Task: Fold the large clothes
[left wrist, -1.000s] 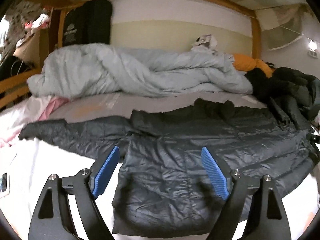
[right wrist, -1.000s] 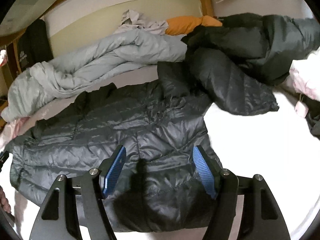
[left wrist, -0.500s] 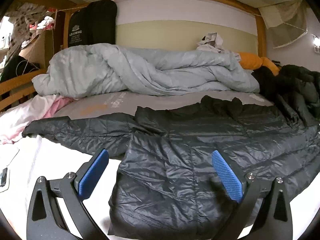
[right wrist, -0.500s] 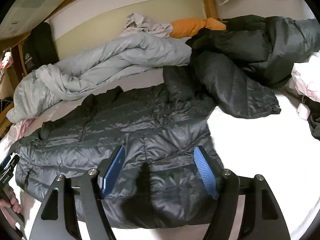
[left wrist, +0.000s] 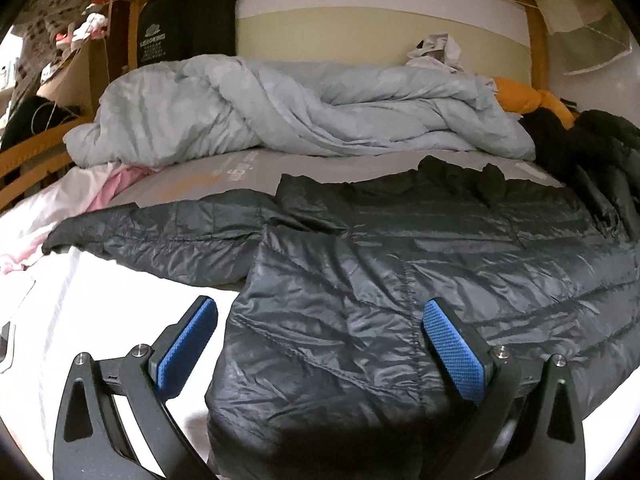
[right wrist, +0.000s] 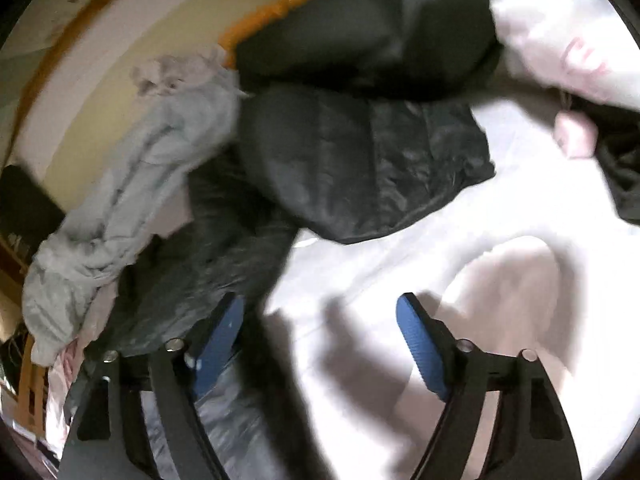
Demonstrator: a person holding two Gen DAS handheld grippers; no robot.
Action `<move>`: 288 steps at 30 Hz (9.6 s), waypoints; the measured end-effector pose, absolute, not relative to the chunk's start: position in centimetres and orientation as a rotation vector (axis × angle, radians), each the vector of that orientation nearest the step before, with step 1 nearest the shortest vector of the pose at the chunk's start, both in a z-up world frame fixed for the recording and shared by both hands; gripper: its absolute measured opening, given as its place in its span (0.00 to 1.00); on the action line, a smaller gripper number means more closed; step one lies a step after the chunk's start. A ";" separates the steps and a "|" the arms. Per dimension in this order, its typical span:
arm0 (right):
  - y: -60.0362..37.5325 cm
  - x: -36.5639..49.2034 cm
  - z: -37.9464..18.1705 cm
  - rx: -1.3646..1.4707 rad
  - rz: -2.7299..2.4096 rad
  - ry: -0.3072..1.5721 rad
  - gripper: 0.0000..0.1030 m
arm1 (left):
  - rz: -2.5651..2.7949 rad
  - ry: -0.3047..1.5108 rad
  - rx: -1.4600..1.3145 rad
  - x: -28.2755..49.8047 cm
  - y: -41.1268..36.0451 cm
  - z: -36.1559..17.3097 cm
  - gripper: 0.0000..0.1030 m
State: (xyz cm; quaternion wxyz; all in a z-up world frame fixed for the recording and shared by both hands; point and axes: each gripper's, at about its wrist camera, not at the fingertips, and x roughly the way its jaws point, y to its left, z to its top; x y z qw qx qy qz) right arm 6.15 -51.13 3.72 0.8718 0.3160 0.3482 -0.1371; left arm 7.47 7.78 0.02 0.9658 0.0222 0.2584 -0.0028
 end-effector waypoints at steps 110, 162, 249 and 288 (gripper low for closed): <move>-5.2 27.9 0.5 -0.023 0.229 1.198 0.60 | -0.018 0.689 -0.210 9.6 15.5 3.0 0.95; -34.4 5.6 8.7 0.051 -0.230 0.502 0.82 | 0.181 0.701 -0.644 19.6 38.3 -1.8 0.22; -31.8 8.8 5.1 0.240 0.158 0.734 0.82 | -0.292 0.592 0.058 8.1 2.9 4.5 0.60; -38.8 13.0 9.1 0.055 -0.140 0.648 0.83 | -0.176 0.679 -0.033 12.9 11.3 2.1 0.84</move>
